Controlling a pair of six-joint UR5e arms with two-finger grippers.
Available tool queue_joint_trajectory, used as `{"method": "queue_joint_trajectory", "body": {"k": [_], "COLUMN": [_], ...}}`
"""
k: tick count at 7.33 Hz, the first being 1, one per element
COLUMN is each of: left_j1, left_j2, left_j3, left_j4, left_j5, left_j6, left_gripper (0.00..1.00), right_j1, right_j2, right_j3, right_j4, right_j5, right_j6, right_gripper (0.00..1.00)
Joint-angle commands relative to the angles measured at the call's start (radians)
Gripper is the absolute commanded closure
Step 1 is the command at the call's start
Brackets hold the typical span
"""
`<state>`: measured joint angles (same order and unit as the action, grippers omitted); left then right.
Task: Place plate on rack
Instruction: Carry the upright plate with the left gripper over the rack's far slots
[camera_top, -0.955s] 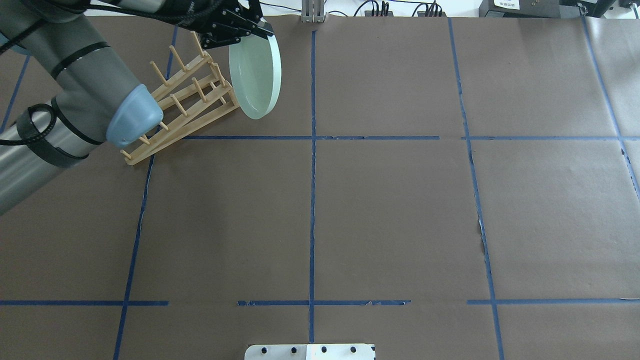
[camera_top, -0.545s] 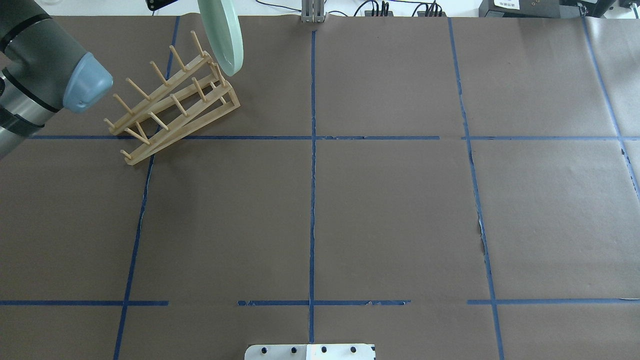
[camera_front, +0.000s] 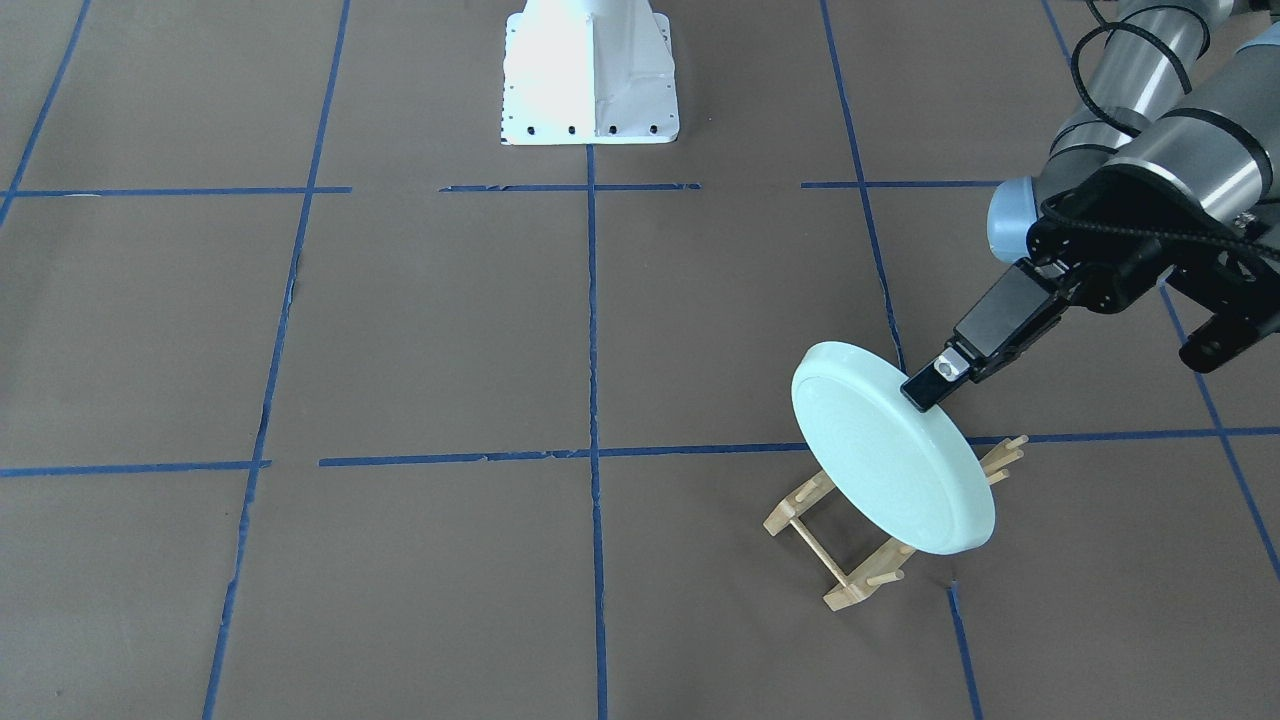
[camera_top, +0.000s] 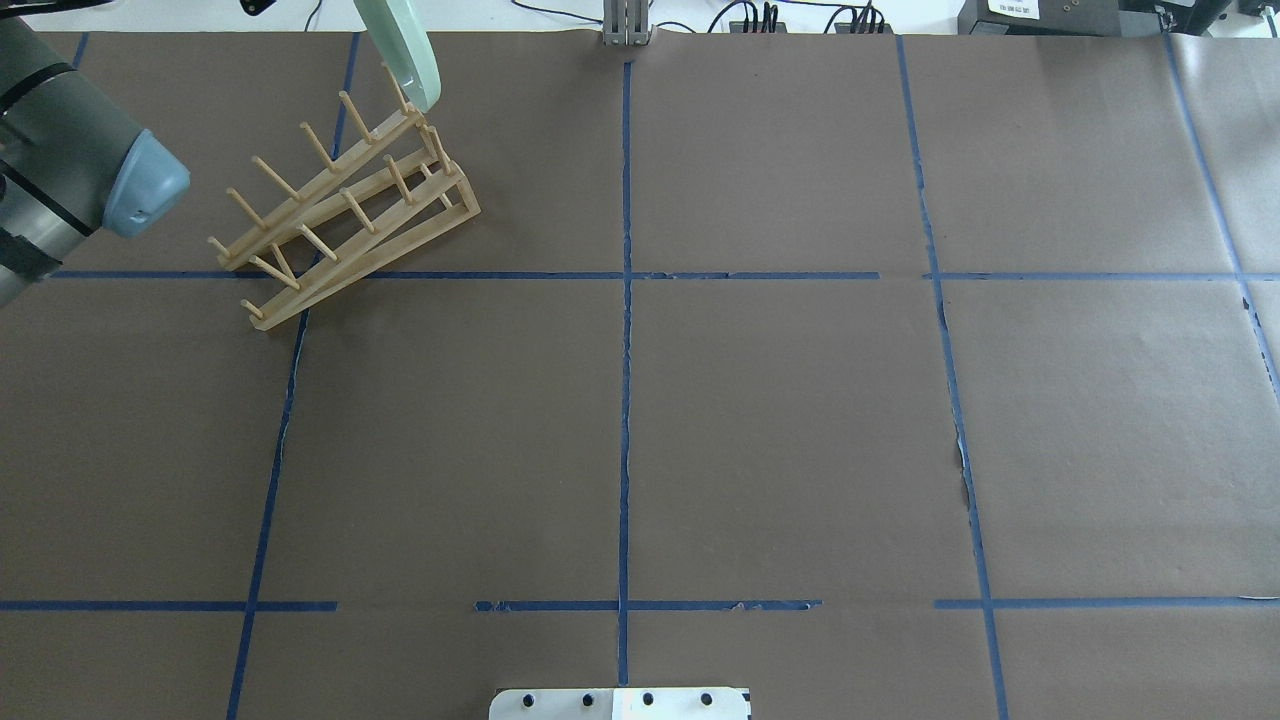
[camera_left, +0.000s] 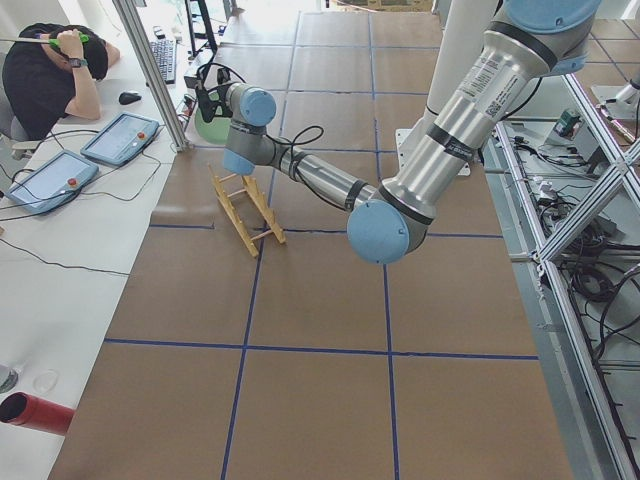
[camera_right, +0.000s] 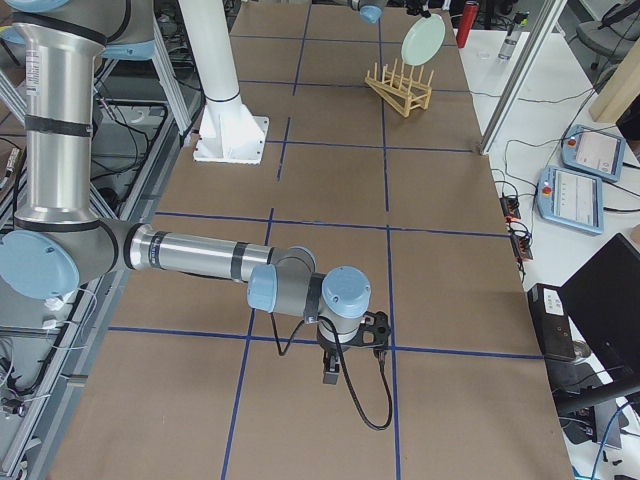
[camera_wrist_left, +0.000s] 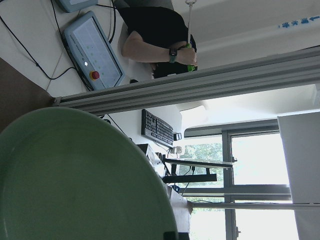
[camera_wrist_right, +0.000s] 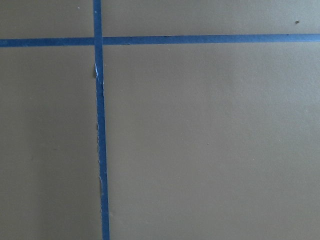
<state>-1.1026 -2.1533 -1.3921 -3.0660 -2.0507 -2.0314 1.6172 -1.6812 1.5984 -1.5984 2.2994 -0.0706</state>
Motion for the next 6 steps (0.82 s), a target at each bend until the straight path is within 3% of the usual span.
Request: {"method": "queue_joint_trajectory", "body": {"k": [1,6], "left_j1": [0.000,0.049], "left_j2": [0.021,0.033], "left_j3": [0.034,0.119], "left_j4": [-0.023,-0.054], "left_j5": [0.010,0.093], "left_j6": [0.000,0.030], "left_gripper": [1.00,1.00], "right_j1": [0.000,0.000], "right_j2": [0.000,0.000], "right_j3": [0.000,0.001], "right_j4": [0.000,0.000], "right_j5": [0.000,0.000], "right_j6": [0.000,0.000], "right_gripper": [0.00,0.00]}}
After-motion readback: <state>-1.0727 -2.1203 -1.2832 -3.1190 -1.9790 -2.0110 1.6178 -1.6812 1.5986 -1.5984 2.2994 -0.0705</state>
